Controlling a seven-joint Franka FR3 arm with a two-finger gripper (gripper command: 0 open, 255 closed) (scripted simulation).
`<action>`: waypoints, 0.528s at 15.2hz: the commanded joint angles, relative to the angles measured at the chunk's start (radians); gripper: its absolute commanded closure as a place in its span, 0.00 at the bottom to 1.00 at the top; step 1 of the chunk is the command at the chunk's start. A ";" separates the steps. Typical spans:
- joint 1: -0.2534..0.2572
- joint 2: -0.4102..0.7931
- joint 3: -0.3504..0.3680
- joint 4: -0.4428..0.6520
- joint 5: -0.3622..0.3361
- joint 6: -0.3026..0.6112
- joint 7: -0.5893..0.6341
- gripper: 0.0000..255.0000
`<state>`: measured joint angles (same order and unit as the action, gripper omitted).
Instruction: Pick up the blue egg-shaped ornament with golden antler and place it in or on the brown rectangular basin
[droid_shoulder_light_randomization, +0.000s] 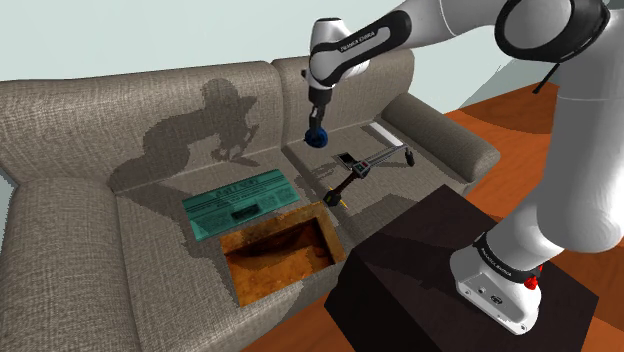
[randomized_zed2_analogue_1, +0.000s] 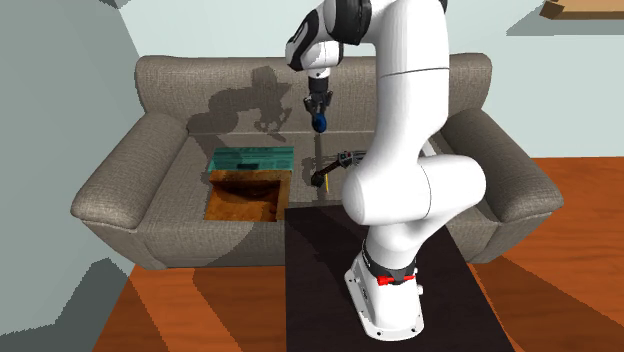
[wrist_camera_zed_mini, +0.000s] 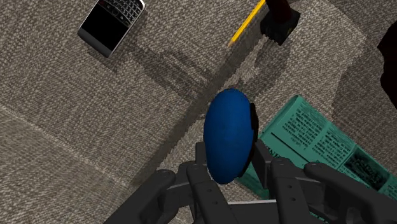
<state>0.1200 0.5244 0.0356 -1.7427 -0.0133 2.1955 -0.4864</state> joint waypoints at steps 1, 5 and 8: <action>0.025 -0.041 0.009 -0.073 -0.001 0.033 0.035 1.00; 0.075 -0.115 0.029 -0.192 -0.002 0.079 0.107 1.00; 0.114 -0.162 0.048 -0.268 -0.002 0.108 0.165 1.00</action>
<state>0.2193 0.3830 0.0764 -1.9811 -0.0161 2.2939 -0.3439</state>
